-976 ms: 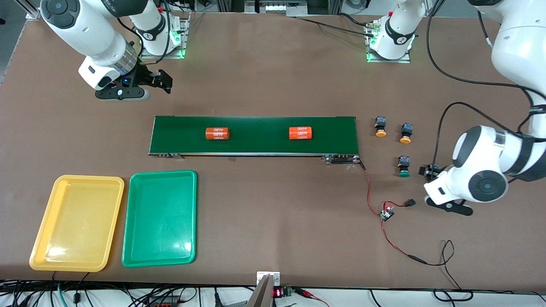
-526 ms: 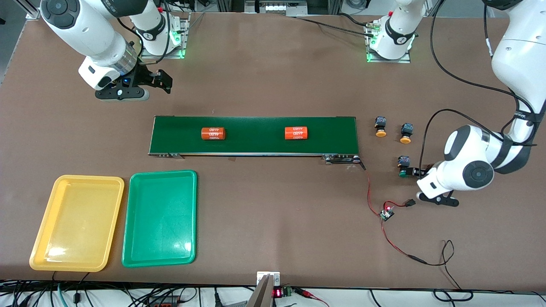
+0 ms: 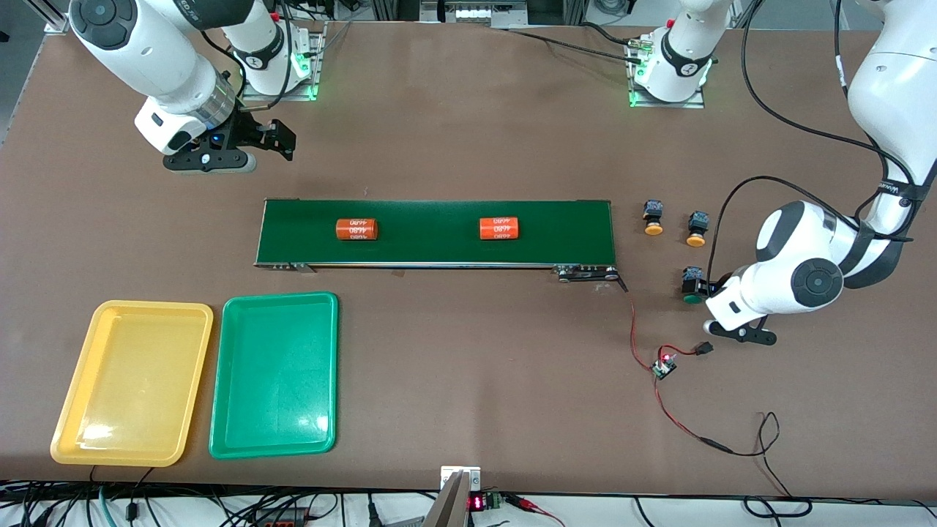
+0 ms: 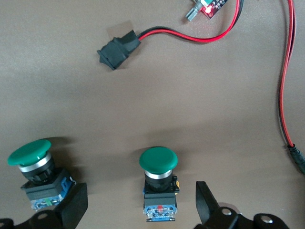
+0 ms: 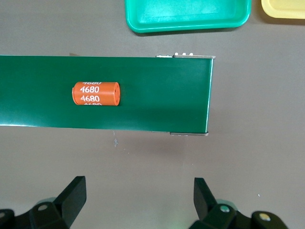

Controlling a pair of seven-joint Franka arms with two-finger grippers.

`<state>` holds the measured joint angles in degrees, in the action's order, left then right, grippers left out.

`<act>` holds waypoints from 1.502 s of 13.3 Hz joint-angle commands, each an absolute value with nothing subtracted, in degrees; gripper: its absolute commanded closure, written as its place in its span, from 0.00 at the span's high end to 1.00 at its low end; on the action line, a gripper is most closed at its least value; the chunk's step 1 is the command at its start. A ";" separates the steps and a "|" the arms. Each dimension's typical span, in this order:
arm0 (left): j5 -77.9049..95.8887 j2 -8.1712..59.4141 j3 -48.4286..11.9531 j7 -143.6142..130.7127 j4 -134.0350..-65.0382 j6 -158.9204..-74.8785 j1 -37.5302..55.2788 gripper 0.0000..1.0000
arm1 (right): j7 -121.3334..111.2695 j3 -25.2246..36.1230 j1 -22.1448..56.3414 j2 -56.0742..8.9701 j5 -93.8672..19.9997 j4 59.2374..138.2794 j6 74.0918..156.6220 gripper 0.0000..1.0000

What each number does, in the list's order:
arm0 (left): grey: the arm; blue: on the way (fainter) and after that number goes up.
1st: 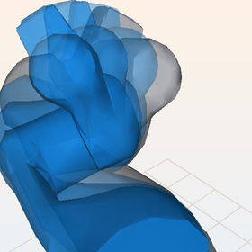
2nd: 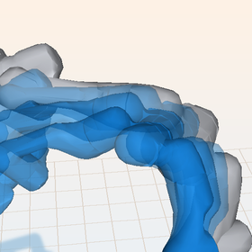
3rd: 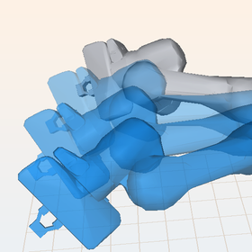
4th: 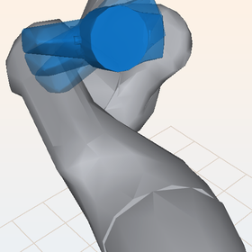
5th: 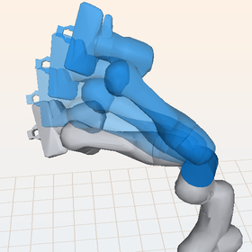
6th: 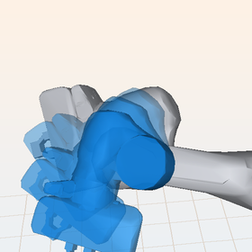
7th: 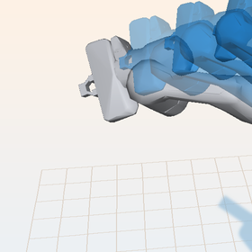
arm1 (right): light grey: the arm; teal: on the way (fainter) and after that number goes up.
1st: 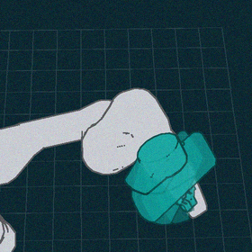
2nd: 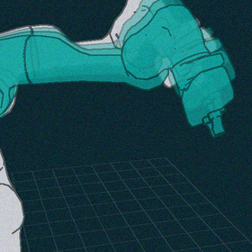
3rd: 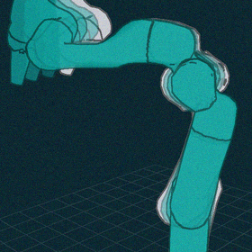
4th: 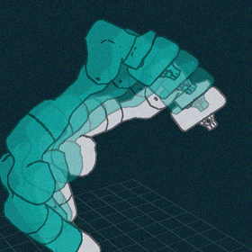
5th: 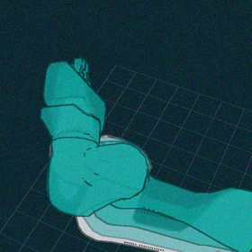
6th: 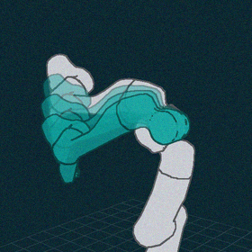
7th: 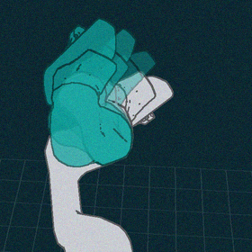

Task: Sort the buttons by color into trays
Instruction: 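Grasp a green push button with the left gripper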

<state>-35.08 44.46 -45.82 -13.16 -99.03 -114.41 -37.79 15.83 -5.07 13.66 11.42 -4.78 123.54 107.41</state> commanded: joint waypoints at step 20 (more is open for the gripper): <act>-36.56 42.89 -52.19 -17.76 -94.58 -100.92 -39.20 0.11 | 20.48 -4.92 17.49 10.11 -4.31 123.58 109.42 1.00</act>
